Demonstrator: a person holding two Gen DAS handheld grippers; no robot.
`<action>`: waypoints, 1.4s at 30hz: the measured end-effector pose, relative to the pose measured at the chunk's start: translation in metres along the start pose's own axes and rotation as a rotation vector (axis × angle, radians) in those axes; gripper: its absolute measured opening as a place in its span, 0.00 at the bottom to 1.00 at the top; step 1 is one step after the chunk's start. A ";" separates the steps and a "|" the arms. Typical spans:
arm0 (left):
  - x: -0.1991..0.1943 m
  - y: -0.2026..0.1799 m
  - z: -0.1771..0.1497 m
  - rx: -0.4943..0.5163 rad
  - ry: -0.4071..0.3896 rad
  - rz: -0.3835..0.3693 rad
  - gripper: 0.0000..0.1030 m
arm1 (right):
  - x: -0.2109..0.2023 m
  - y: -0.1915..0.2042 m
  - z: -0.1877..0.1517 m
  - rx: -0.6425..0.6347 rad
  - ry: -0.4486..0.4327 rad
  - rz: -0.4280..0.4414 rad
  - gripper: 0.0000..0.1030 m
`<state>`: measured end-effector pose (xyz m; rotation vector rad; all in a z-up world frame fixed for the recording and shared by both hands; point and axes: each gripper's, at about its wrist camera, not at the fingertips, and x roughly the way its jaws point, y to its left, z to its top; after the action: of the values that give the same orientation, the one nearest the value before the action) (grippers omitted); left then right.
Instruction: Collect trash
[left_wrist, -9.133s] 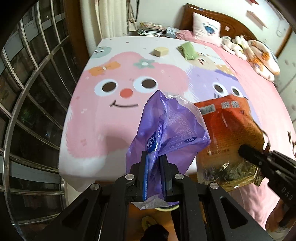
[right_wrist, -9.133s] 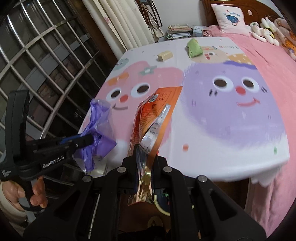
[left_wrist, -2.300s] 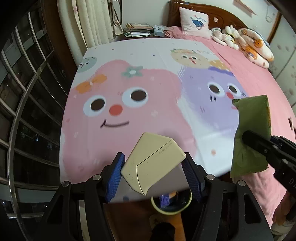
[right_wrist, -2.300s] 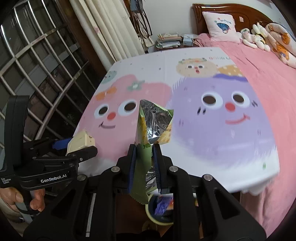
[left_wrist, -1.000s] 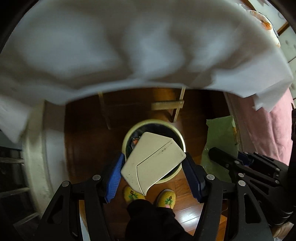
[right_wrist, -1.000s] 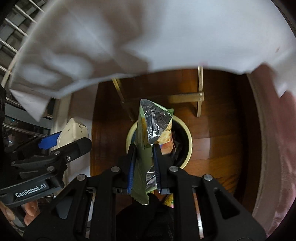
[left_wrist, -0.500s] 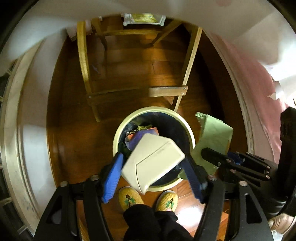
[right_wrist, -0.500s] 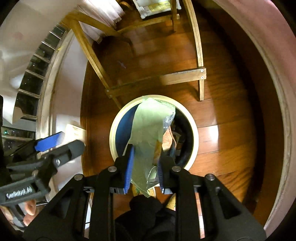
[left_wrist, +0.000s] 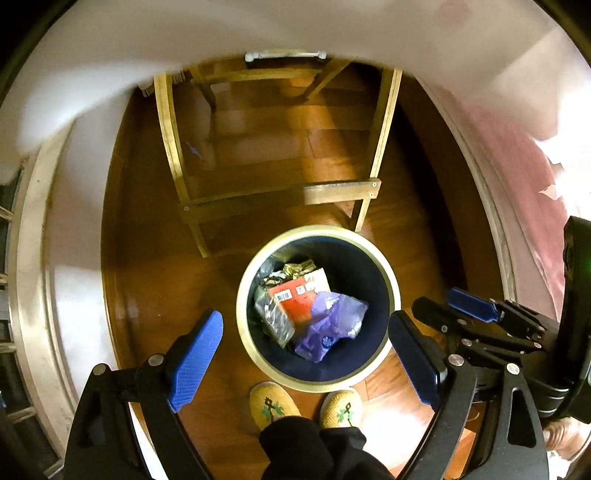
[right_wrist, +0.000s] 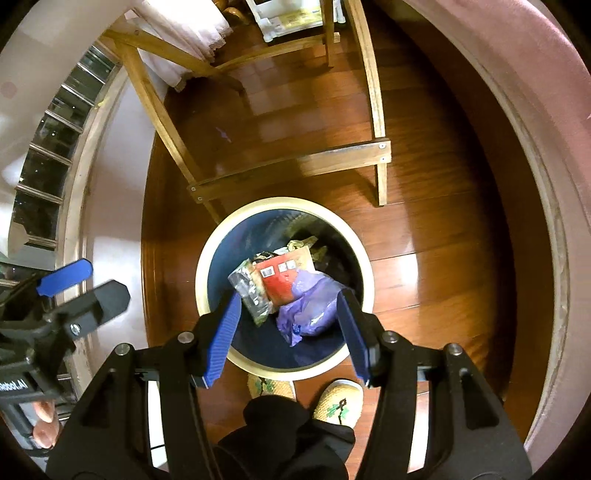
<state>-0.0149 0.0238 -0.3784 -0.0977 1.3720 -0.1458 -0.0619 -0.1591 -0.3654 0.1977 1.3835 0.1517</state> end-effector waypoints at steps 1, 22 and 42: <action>-0.005 -0.002 0.002 0.005 -0.011 0.012 0.89 | -0.003 0.000 0.000 -0.001 -0.001 -0.002 0.50; -0.210 -0.040 0.024 -0.052 -0.201 0.123 0.89 | -0.193 0.046 0.035 -0.034 -0.088 -0.002 0.61; -0.419 -0.068 0.063 -0.144 -0.344 0.191 0.89 | -0.425 0.090 0.088 -0.084 -0.325 -0.003 0.71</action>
<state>-0.0363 0.0229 0.0502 -0.1066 1.0404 0.1261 -0.0515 -0.1698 0.0776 0.1430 1.0519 0.1668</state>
